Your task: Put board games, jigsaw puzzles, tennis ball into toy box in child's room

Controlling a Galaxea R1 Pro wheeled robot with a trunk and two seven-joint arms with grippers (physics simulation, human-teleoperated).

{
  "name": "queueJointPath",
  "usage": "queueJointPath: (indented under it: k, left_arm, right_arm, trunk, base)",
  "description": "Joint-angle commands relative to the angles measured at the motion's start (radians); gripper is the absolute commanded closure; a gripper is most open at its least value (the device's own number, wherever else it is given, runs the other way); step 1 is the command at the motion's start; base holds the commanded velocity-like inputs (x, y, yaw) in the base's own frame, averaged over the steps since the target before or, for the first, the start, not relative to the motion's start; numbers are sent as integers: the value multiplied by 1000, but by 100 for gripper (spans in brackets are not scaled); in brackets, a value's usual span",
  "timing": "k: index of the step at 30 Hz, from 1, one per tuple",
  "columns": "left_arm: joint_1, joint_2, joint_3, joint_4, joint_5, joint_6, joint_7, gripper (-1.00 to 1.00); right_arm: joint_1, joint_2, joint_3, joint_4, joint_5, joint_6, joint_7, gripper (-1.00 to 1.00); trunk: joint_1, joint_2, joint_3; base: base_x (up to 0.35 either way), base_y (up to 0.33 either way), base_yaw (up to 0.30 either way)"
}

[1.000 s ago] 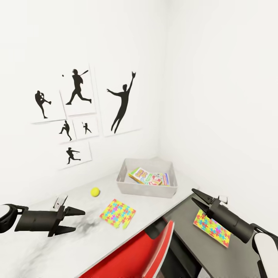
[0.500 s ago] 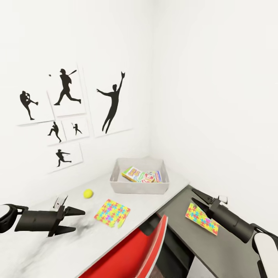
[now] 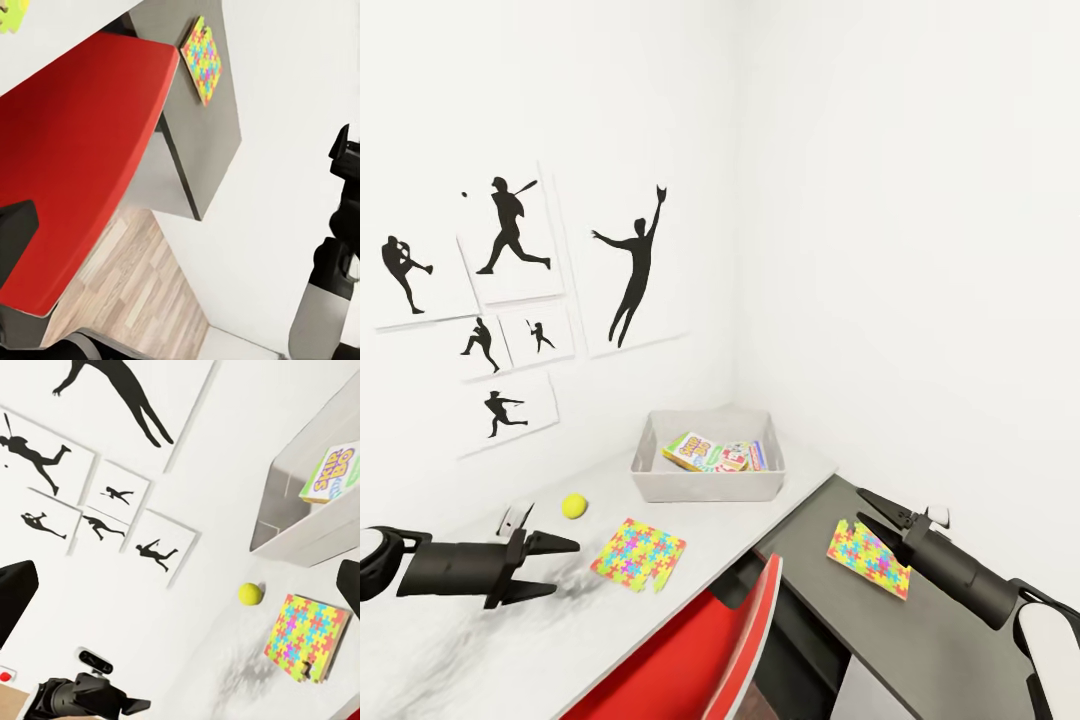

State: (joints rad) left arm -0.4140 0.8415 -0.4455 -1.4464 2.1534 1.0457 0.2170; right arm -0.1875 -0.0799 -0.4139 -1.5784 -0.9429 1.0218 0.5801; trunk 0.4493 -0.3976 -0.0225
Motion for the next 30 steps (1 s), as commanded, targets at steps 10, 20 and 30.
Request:
queueJointPath:
  k: [10,20,30]
  left_arm:
    - [-3,-13,31,63,21,0,5,-100]
    - [-4,-49,23,50,25,1,-83,-100]
    - [-7,-79,23,71,12,1,-108,-100]
  right_arm:
    - [-1,0,-2,0,7,3,-1,-100]
    - [-2,-13,-2,0,-2,25,8,-100]
    - [-2,-15,-6,-1,-6,25,12,-100]
  trunk:
    - [1,-2,-2]
    - [1,-2,-2]
    - [1,-2,-2]
  base:
    - [0,0,0]
    - [0,0,0]
    - [0,0,0]
